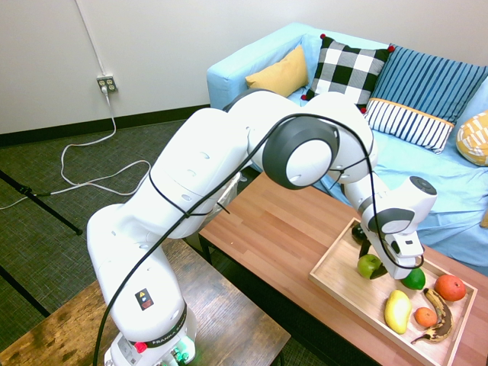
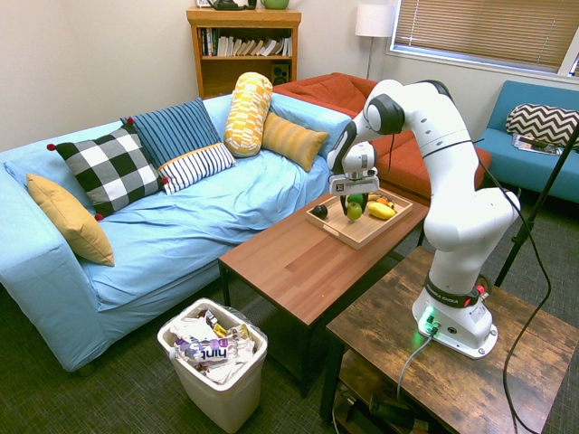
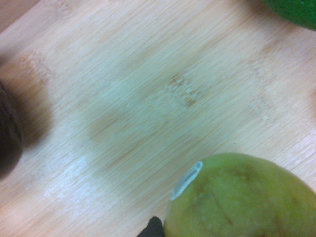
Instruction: Put the apple in the tray
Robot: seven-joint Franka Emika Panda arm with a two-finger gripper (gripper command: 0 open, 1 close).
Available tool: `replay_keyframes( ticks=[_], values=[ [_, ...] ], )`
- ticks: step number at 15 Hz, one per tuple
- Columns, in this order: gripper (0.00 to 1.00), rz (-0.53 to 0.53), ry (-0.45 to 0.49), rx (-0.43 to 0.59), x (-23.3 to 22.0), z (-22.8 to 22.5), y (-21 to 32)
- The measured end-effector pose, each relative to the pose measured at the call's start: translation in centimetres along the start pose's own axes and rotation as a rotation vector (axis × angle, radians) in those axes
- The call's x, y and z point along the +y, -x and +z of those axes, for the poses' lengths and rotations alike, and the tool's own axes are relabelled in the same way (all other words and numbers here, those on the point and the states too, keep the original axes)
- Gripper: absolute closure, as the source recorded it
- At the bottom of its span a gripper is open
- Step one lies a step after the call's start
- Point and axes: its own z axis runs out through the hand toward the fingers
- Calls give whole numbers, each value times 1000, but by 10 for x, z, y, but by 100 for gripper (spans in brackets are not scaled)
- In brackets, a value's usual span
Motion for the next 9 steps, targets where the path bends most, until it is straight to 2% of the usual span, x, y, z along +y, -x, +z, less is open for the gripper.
replay_keyframes(
  ticks=[8, 9],
  values=[
    [100, -14, 6, -30, 0, 16, 2],
    [0, -17, 6, -30, -1, 16, 2]
  ],
)
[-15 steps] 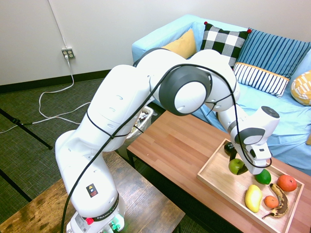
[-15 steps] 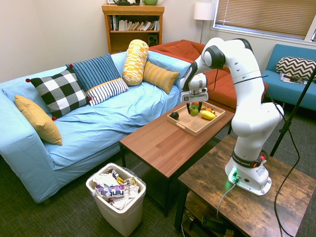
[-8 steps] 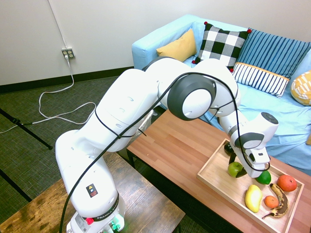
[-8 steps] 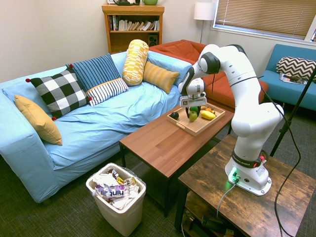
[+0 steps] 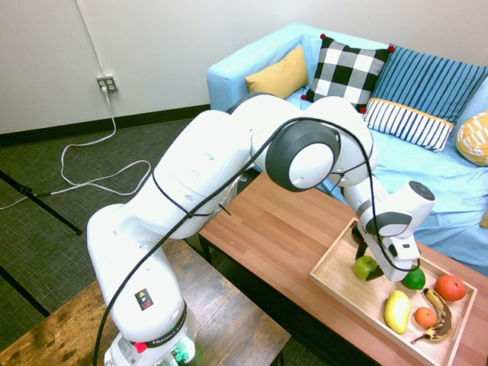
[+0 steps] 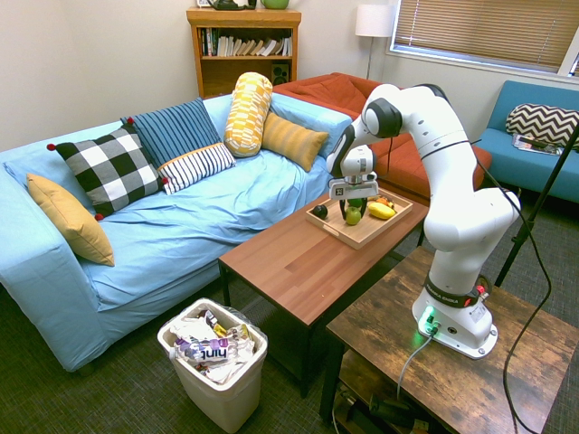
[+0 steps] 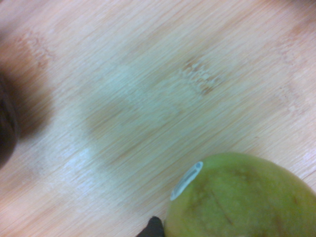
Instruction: Put the apple in the tray
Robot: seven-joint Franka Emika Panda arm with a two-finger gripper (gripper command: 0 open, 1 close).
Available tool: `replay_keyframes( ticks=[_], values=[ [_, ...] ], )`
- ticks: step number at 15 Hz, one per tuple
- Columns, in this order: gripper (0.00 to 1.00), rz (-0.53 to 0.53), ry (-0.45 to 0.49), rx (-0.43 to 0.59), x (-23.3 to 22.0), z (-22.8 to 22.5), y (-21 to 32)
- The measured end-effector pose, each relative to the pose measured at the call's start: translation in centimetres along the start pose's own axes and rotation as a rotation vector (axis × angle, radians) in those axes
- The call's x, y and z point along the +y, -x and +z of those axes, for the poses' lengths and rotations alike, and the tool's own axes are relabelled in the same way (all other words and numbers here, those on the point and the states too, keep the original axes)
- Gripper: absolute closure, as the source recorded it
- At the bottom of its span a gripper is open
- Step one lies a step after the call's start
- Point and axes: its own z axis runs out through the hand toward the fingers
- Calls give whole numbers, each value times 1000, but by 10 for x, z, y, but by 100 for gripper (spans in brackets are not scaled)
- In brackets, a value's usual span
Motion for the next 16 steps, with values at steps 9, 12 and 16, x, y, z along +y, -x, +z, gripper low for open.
replay_keyframes(
  ticks=[9, 12, 16],
  values=[
    [0, -20, -8, -12, -5, -1, 1],
    [0, -26, -34, -2, -6, -18, -2],
    [0, -28, -80, 13, 2, -60, -4]
  ],
)
